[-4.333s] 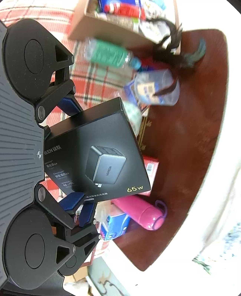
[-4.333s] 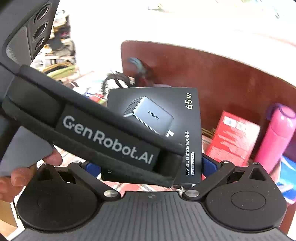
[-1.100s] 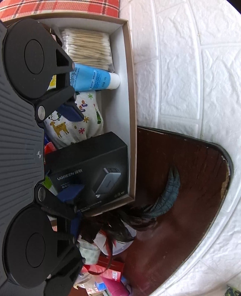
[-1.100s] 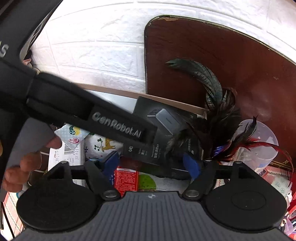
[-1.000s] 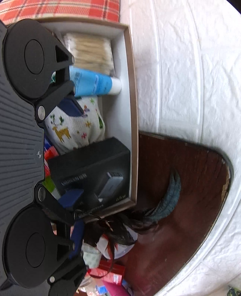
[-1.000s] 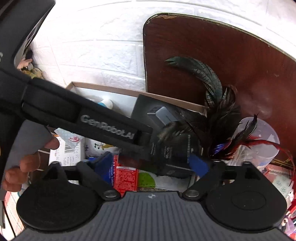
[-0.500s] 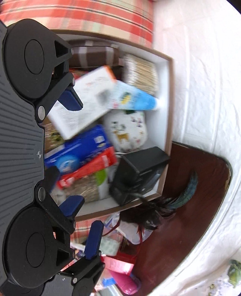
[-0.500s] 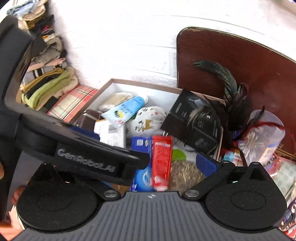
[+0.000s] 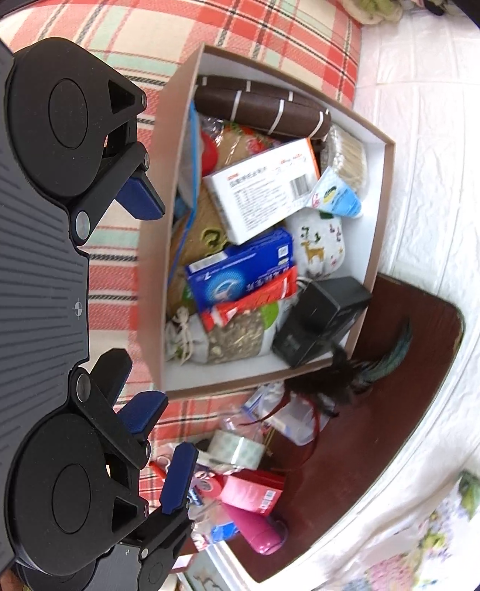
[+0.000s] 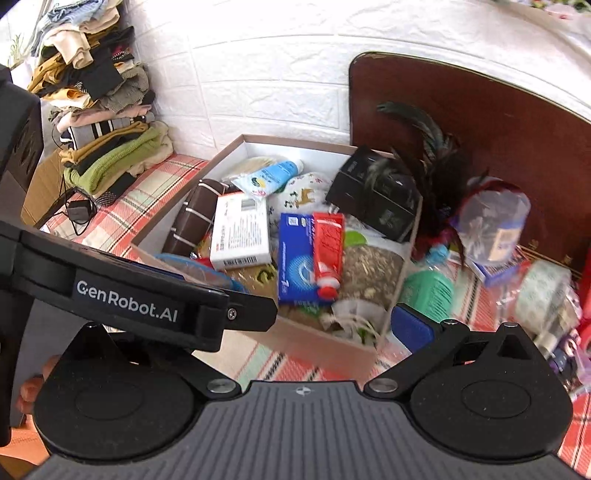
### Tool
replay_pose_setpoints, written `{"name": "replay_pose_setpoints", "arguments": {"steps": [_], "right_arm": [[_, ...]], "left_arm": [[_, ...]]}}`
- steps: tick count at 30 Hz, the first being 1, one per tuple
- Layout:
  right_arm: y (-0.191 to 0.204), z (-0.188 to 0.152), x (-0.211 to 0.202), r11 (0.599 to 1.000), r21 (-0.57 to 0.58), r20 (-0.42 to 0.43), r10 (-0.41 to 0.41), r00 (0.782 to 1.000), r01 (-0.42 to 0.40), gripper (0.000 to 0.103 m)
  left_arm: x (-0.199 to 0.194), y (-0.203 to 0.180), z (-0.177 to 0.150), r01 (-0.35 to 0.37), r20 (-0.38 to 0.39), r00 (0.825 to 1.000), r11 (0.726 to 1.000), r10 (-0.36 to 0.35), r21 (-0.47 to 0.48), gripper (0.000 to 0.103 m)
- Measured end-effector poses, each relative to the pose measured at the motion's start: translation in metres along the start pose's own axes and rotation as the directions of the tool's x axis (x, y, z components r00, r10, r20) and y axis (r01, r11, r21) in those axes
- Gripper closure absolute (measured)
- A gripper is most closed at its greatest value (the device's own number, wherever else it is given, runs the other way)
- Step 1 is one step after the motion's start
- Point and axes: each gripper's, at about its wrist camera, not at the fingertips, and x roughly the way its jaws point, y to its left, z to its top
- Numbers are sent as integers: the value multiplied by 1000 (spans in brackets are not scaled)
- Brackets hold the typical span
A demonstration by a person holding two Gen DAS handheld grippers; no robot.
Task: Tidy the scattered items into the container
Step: 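Move both tools back over the remaining items on the table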
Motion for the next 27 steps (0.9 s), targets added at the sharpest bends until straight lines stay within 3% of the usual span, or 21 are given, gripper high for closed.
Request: {"name": "replay_pose_setpoints", "arguments": {"steps": [10, 19, 27], "right_arm": [[-41, -39, -33, 998, 58, 48, 10, 999, -13, 0], [-119, -71, -75, 998, 30, 62, 56, 997, -58, 0], [-190, -104, -96, 992, 102, 68, 69, 995, -76, 0]], "left_arm": [[1, -67, -25, -74, 19, 997, 995, 73, 72, 0], [16, -159, -51, -138, 41, 990, 987, 135, 77, 0], [46, -230, -67, -159, 30, 987, 984, 157, 83, 0]]}}
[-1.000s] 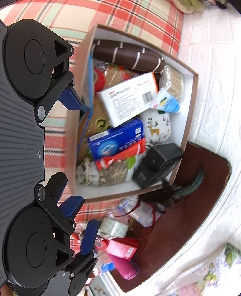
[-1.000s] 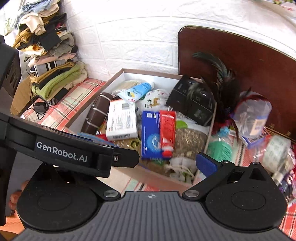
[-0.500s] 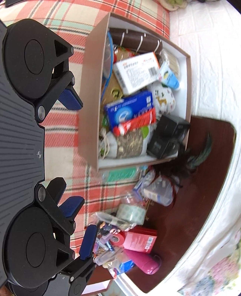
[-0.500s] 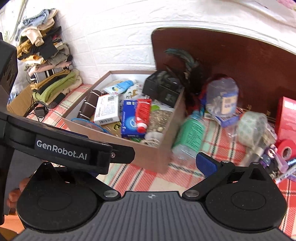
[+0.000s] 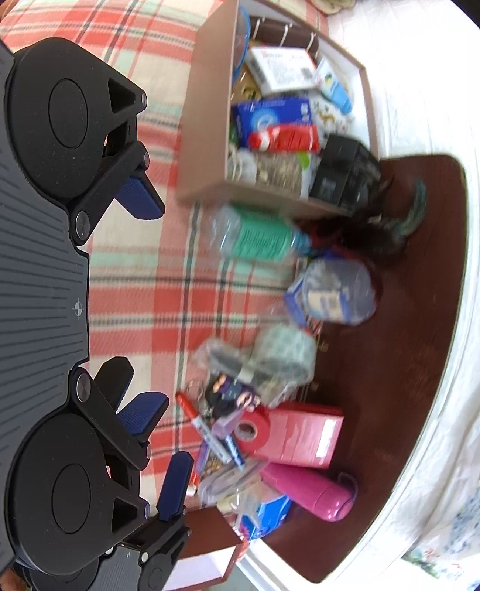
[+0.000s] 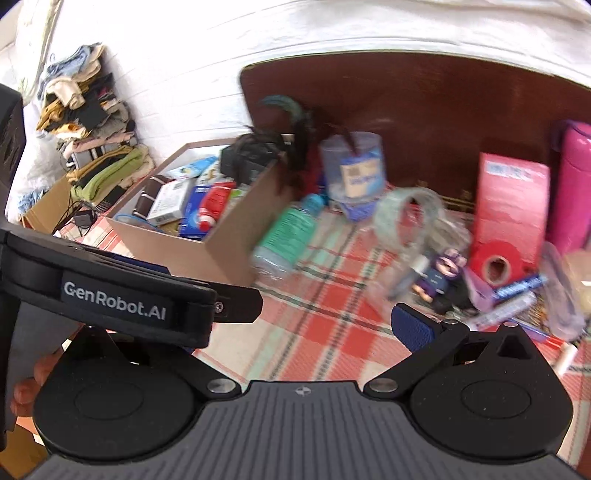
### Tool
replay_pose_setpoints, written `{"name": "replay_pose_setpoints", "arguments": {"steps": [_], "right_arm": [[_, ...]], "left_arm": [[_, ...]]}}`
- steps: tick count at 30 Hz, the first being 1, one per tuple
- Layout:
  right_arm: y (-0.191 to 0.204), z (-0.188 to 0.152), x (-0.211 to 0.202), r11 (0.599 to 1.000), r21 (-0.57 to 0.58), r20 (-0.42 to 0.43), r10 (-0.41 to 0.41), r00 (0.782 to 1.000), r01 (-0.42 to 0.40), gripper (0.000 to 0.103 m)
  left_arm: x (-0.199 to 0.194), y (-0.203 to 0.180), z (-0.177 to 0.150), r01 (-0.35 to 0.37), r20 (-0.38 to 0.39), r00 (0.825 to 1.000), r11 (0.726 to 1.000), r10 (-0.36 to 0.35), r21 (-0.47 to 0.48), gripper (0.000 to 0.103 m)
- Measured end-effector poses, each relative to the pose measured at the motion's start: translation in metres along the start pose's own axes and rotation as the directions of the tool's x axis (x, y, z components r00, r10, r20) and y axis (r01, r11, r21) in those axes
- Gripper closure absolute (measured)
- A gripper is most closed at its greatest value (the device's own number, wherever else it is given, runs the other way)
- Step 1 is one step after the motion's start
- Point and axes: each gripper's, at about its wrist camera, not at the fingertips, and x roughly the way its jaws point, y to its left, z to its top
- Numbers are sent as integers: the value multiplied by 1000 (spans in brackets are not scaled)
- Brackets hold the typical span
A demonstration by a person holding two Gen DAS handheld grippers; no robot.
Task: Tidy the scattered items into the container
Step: 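Move both tools back over the remaining items on the table, then grasp the clear plastic bag with left tool while right tool grasps red-capped marker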
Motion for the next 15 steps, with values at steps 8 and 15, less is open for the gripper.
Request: {"name": "replay_pose_setpoints", "arguments": {"steps": [8, 15], "right_arm": [[-59, -22, -2, 984, 173, -14, -30, 999, 32, 0], [-106, -32, 13, 953, 261, -72, -137, 988, 152, 1]], "left_arm": [[33, -42, 7, 3, -51, 999, 997, 1, 82, 0], [82, -55, 23, -3, -112, 994, 993, 15, 115, 0]]}}
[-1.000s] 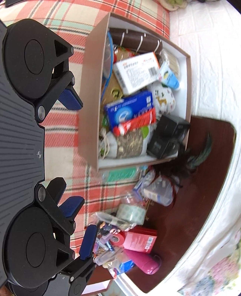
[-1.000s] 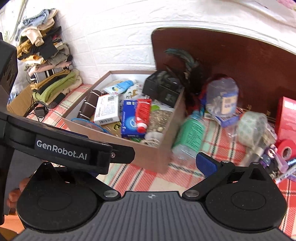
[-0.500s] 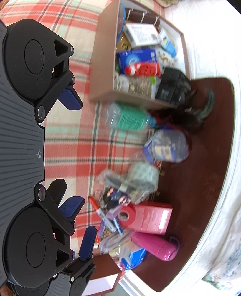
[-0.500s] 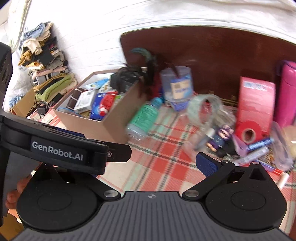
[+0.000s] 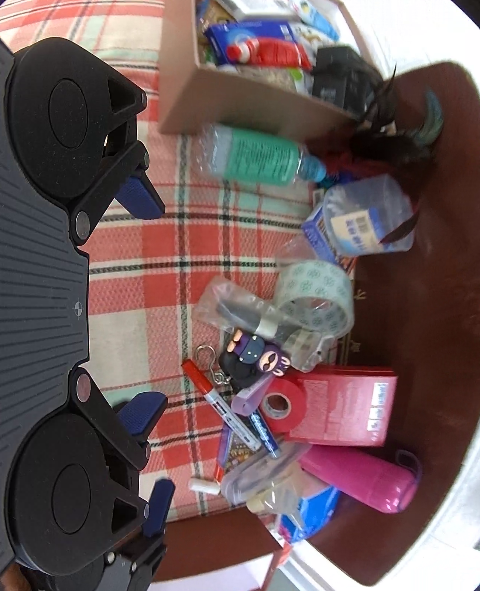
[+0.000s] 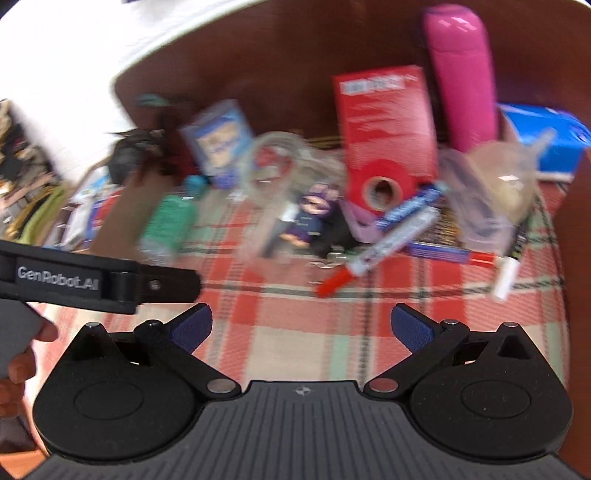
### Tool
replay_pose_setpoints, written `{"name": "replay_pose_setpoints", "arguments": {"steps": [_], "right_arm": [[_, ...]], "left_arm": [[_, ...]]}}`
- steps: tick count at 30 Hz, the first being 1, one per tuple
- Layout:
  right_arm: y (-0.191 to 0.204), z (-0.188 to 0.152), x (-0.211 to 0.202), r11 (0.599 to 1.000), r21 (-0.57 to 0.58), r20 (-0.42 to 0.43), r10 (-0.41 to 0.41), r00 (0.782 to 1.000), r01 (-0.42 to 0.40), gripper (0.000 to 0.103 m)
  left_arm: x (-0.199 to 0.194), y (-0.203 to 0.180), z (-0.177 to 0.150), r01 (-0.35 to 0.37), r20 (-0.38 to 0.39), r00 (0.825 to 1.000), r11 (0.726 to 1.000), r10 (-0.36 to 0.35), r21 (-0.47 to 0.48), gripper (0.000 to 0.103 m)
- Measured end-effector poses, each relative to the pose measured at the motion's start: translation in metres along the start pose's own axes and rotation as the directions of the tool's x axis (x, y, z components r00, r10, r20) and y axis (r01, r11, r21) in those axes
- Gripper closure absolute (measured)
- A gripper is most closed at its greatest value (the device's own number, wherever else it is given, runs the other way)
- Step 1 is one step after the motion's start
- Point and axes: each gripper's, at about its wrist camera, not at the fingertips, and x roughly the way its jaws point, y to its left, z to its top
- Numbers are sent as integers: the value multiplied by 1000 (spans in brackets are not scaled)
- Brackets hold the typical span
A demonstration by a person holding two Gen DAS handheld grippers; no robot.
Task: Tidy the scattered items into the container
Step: 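Grasp the clear plastic bag with left tool while right tool grasps red-capped marker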
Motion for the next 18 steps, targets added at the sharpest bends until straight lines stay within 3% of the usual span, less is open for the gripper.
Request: {"name": "replay_pose_setpoints", "arguments": {"steps": [7, 13, 18], "right_arm": [[-25, 13, 36, 997, 72, -22, -29, 999, 31, 1], [-33, 15, 65, 988, 149, -55, -30, 998, 38, 1], [-35, 18, 84, 986, 143, -91, -67, 994, 80, 1]], "left_arm": [[41, -2, 26, -21, -29, 999, 998, 23, 52, 2], [72, -3, 46, -26, -54, 998, 992, 33, 124, 11], [94, -1, 59, 0, -90, 996, 989, 14, 149, 16]]}}
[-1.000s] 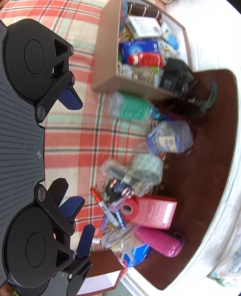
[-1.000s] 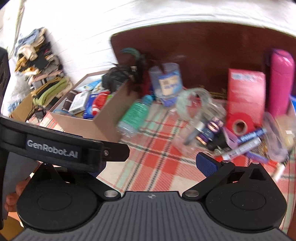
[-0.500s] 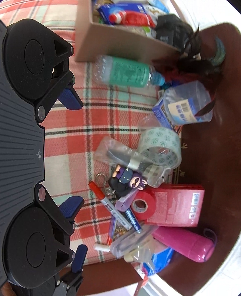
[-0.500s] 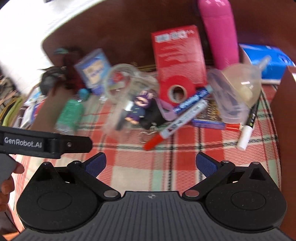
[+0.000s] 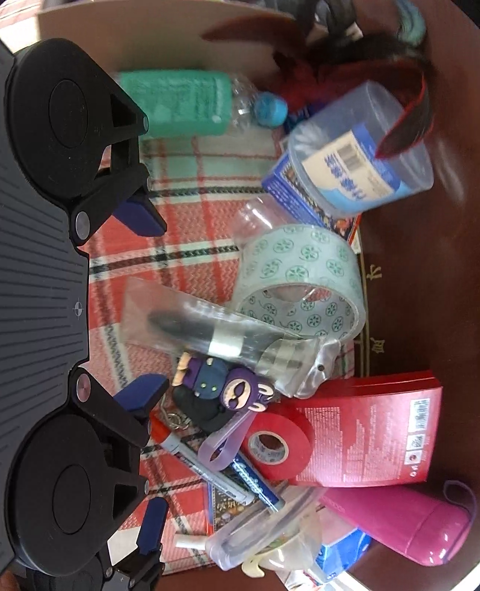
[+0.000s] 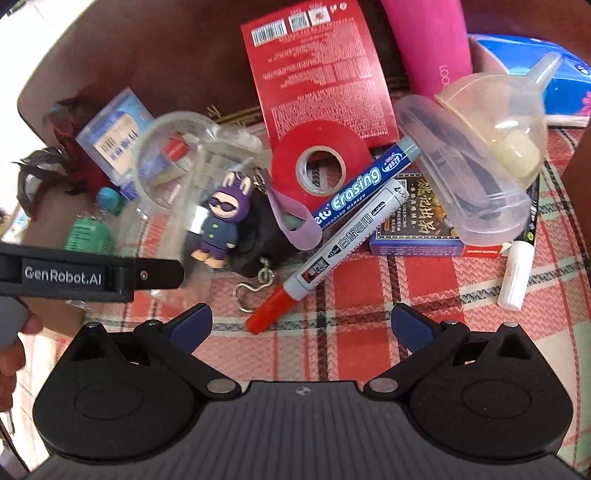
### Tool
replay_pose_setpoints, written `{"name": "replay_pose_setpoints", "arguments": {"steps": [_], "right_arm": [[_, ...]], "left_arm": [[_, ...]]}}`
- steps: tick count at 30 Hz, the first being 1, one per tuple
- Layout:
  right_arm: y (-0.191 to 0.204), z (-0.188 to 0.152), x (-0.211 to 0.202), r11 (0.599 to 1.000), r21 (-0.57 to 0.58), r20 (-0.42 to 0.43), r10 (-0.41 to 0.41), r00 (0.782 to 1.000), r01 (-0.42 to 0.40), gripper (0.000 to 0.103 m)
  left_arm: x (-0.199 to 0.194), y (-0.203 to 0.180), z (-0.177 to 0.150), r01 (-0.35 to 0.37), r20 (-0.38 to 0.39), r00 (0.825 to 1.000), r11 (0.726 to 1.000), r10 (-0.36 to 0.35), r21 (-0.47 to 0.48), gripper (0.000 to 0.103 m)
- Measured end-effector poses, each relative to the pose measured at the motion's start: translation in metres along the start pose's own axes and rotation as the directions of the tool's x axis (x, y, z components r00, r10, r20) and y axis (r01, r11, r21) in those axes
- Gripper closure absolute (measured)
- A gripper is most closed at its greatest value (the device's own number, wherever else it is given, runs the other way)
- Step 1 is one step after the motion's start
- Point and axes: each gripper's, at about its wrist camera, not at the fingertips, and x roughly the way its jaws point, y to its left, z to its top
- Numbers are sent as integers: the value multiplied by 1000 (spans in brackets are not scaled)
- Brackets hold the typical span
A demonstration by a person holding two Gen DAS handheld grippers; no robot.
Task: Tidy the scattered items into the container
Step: 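Grasp the clear plastic bag with left tool while right tool grasps red-capped marker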
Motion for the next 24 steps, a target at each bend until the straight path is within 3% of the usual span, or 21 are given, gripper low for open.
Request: {"name": "replay_pose_setpoints", "arguments": {"steps": [7, 13, 15, 19, 21, 22, 24], "right_arm": [[-3, 2, 16, 999, 3, -17, -41, 999, 41, 1], [-2, 4, 17, 996, -16, 44, -84, 996, 85, 7], [-4, 3, 17, 995, -15, 65, -93, 994, 94, 15], [-5, 2, 14, 999, -18, 84, -32, 996, 34, 33], [-6, 2, 13, 1000, -18, 76, 11, 997, -10, 58], [-7, 3, 10, 1000, -15, 70, 25, 997, -24, 60], [-9, 4, 4, 998, -10, 57, 54, 997, -54, 71]], "left_arm": [[26, 4, 10, 55, -71, 996, 998, -53, 23, 31], [38, 5, 15, 77, -95, 993, 997, -74, 29, 41], [37, 3, 15, 79, -91, 993, 996, -75, 45, 60], [33, -1, 13, 71, -83, 994, 996, -66, 60, 67], [29, -3, 9, 65, -81, 995, 996, -60, 60, 77], [25, -4, 7, 65, -80, 995, 996, -60, 58, 78], [17, -5, 2, 81, -81, 994, 996, -77, 46, 92]]}}
